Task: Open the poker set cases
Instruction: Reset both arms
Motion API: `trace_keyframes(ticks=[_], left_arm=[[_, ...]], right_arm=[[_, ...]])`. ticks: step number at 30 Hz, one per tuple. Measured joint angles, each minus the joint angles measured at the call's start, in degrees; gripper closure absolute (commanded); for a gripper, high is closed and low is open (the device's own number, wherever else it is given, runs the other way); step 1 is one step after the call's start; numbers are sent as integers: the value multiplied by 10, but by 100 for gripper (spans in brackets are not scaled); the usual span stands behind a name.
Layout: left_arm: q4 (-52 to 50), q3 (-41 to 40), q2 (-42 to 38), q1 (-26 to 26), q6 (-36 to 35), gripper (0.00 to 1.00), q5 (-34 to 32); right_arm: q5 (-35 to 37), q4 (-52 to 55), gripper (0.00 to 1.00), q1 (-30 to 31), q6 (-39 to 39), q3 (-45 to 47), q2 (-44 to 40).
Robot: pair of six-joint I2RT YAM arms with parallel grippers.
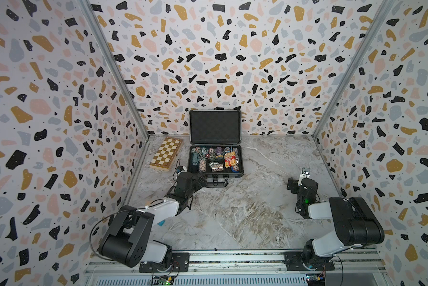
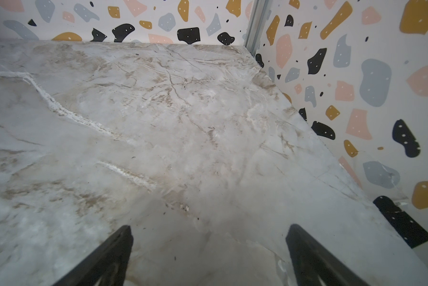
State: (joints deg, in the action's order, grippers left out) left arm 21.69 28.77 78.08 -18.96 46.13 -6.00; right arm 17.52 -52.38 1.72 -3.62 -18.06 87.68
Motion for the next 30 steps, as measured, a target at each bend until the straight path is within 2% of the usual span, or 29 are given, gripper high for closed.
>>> trace_keyframes(ticks=[3,5,10,14,20,24,27,30], left_arm=[[-38,2,-50,0,-30,1,-61],[-70,2,-91,0,-51,1,-126],[-116,-14,-188,1,-35,1,-289],[-94,-56,-222,2,-48,1,-339],[-68,-54,-180,2,-152,1,-321],[-15,-55,-160,2,-308,1,-268],[81,-83,-150,2,-453,1,-214],[198,-135,-107,2,-541,1,-203]], right_arm=[[0,0,0,0,0,0,0],[0,0,0,0,0,0,0],[0,0,0,0,0,0,0],[0,0,0,0,0,0,0],[0,-1,0,0,0,0,0],[0,-1,0,0,0,0,0],[0,-1,0,0,0,0,0],[0,-2,0,0,0,0,0]])
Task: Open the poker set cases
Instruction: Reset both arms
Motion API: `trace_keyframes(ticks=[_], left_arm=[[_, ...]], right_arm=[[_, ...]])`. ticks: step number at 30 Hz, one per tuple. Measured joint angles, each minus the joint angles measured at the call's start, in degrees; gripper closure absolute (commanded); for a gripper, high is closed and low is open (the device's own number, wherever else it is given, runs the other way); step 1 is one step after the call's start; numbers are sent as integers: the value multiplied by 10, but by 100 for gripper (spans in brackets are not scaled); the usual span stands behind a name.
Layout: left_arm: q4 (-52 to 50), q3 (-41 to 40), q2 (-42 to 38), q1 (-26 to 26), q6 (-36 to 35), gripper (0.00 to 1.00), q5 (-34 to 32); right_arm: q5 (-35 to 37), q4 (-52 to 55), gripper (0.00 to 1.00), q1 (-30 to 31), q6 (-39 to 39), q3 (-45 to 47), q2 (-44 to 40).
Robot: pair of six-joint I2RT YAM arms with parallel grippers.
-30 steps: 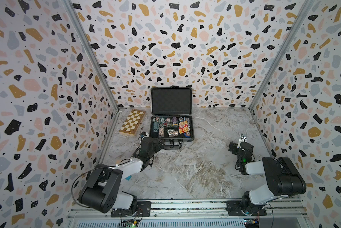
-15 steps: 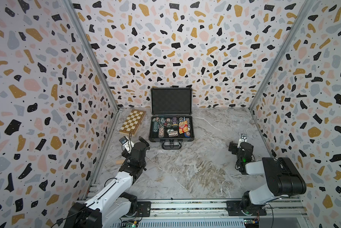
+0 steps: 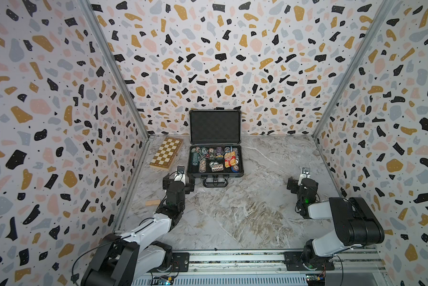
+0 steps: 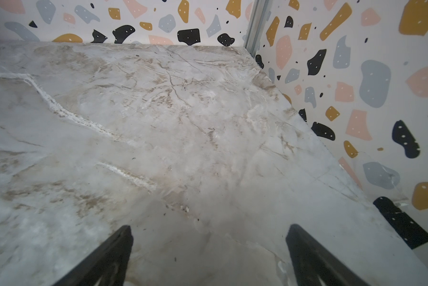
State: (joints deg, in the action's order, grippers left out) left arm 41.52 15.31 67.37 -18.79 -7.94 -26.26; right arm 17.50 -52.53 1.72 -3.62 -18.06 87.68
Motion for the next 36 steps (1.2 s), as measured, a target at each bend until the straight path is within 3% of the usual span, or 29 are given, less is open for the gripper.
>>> trace_keyframes(ticks=[3,9,18,23,29,36], left_arm=[[42,-25,34,1,-43,1,-8],[61,-25,-9,14,-69,1,2],[48,-65,-85,37,-31,1,33],[79,-74,-10,76,6,1,61],[134,-30,150,106,34,1,81],[111,2,155,127,61,1,98]], right_arm=[[0,0,0,0,0,0,0],[0,0,0,0,0,0,0],[0,0,0,0,0,0,0],[0,0,0,0,0,0,0],[-1,0,0,0,0,0,0],[-2,0,0,0,0,0,0]])
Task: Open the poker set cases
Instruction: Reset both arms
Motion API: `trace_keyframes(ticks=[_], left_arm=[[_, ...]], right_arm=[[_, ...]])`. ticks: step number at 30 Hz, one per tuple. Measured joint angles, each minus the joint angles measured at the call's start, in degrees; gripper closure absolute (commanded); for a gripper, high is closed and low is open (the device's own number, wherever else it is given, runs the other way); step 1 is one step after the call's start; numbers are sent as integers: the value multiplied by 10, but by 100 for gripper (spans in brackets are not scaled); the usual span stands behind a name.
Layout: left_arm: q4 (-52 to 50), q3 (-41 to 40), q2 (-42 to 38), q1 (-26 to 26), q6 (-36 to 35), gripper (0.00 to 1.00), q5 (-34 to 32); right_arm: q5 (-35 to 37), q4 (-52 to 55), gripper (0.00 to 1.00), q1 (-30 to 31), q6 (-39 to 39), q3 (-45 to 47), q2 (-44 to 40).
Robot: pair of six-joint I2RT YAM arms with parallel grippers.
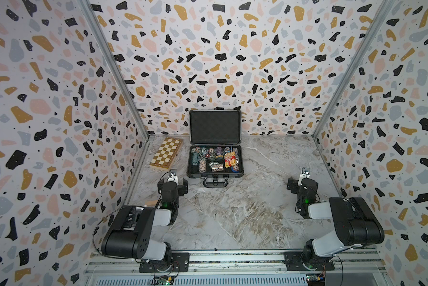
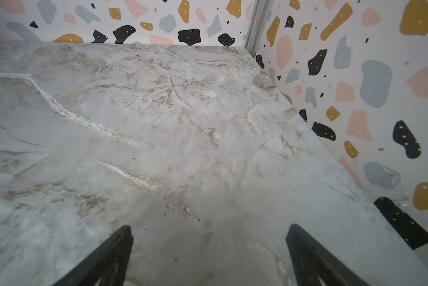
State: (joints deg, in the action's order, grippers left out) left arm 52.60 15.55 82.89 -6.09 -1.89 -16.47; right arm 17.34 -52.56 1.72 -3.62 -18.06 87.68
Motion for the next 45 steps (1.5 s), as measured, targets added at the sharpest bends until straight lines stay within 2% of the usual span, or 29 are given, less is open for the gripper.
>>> trace_keyframes(ticks=[45], left_arm=[[-2,4,0,3,15,1,-5]], right_arm=[[0,0,0,0,0,0,0]])
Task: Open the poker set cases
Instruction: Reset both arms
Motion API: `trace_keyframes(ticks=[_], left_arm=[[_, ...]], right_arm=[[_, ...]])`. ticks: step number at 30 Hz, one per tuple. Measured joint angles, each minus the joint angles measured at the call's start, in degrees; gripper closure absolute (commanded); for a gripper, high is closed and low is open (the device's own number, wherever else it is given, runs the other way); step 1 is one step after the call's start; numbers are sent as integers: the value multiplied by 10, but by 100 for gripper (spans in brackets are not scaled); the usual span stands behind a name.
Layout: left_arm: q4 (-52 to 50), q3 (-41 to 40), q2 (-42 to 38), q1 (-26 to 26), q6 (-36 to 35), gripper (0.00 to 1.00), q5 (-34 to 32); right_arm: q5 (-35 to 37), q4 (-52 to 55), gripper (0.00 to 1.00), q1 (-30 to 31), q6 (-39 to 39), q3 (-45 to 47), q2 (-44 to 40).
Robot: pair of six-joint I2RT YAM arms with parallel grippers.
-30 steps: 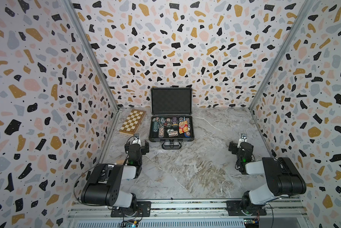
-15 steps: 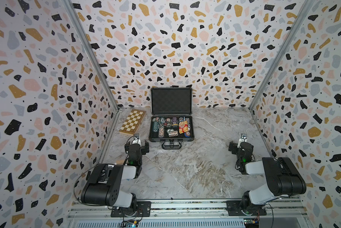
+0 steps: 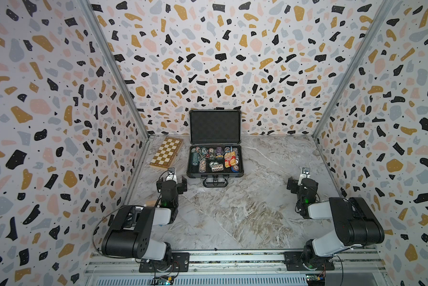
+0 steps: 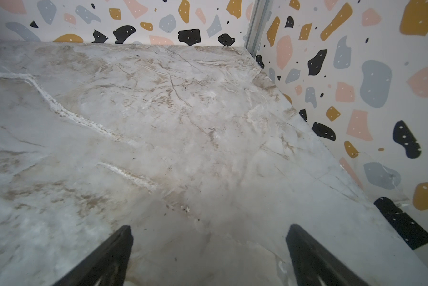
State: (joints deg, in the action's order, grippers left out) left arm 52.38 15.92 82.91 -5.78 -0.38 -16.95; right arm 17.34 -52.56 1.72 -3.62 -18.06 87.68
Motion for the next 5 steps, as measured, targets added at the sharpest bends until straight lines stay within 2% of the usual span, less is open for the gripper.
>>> trace_keyframes(ticks=[5], left_arm=[[0,0,0,0,0,1,0]], right_arm=[[0,0,0,0,0,0,0]])
